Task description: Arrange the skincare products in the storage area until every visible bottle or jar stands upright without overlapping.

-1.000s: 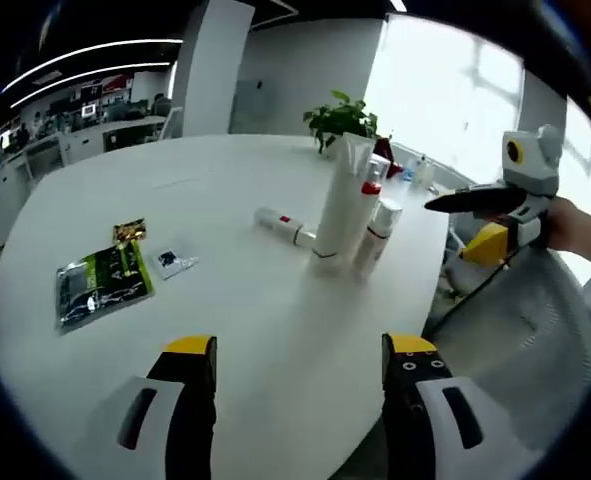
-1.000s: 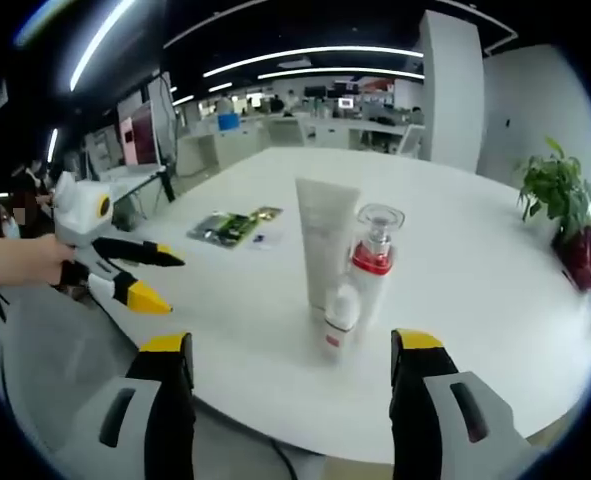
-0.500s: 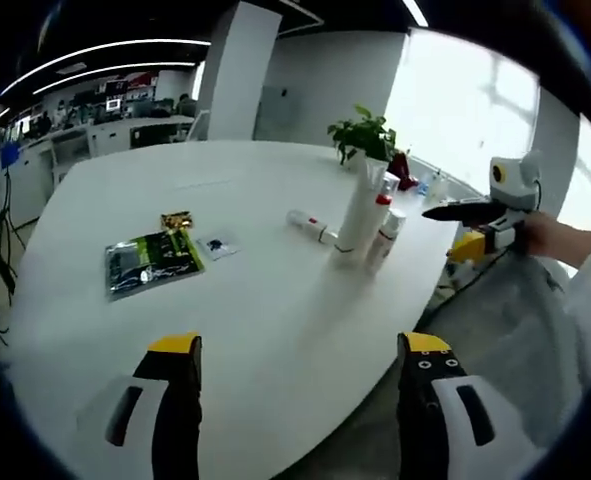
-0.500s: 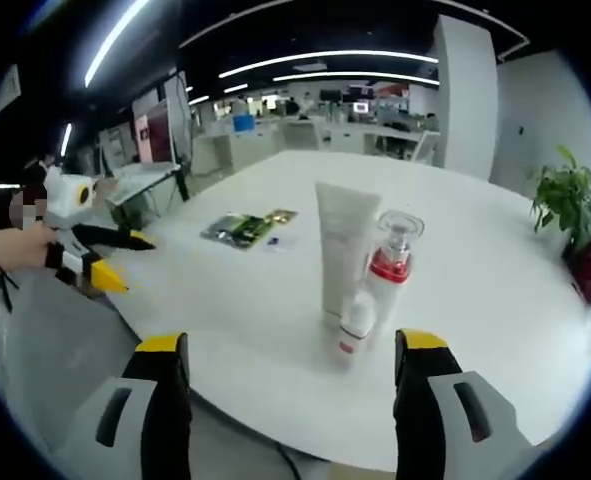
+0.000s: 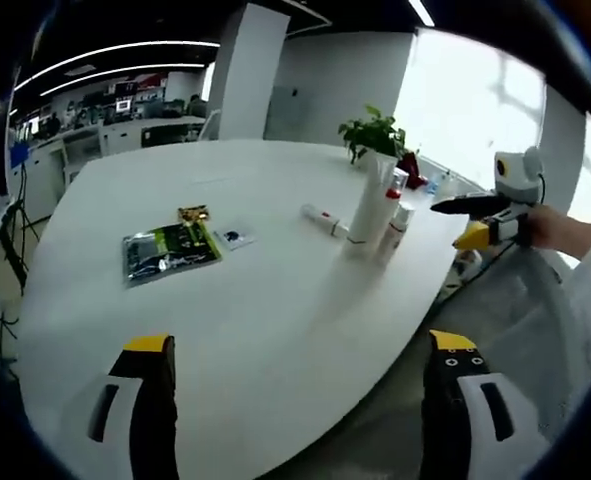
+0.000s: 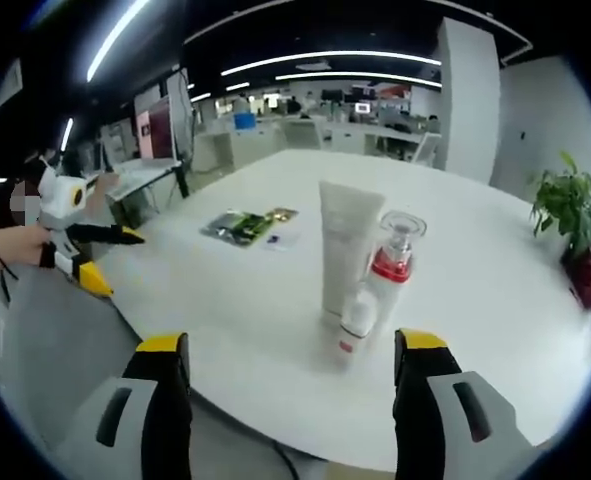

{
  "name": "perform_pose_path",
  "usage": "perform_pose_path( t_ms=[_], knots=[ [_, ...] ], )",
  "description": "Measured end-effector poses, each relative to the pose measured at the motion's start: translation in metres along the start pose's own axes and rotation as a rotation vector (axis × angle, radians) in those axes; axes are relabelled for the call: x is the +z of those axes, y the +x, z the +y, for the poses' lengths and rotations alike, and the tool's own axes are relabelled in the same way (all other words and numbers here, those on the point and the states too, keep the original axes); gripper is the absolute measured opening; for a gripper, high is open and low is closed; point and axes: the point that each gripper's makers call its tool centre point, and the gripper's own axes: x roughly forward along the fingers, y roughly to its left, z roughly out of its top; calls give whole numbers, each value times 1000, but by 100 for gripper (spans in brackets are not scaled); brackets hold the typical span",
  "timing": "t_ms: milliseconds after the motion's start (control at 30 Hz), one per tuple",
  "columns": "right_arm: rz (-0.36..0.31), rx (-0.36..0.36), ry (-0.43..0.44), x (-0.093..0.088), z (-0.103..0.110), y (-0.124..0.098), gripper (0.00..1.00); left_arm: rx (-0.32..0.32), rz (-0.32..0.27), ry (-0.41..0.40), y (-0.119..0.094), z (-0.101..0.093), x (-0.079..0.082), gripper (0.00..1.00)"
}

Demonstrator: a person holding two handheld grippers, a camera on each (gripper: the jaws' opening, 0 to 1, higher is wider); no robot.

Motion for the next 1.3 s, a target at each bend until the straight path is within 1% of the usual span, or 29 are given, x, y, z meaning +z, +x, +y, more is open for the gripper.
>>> perform_pose_path(
  t_ms=[67,133,233,267,533,700,800,833,900,967,1000,1100,1167,1233,1300],
  knots=[
    [3,-2,-3,0,0,0,83,-7,-4,-11,0,-2,0,99],
    [5,-3,1,-1,-1,0,83,-11,-14,-28,1,-2,1,99],
    [11,-5,2,-2,-2,0,83,-5,-22,-5,1,-2,3,99],
    [14,-4,0,-3,-2,1,82,-12,-32,0,1,-6,5,99],
    [33,3,-12,-6,0,2,82,-19,-33,-19,0,-6,6,99],
    [29,4,-9,-6,0,2,82,-14,-40,-34,-1,-5,8,99],
    [18,4,-6,-4,0,1,82,-13,-51,-21,-1,-6,11,98],
    [13,5,-8,-3,1,1,82,-4,-42,-6,0,-5,11,98],
    [4,3,-8,-2,1,1,82,-3,-20,-2,0,-6,12,98],
    [-1,-1,-15,-1,1,1,82,2,-19,25,1,-3,20,99],
    [-6,-2,-17,-1,1,0,82,4,-15,34,3,-1,22,99],
    [-20,-7,-21,1,0,-1,82,7,-8,56,5,0,36,96],
    [-29,-4,-13,2,0,-3,82,-1,1,75,9,2,40,95],
    [-32,-3,-7,3,0,-3,82,-5,6,92,14,2,46,94],
    [-40,-3,-5,4,0,-4,82,-14,15,112,20,-4,52,92]
  ],
)
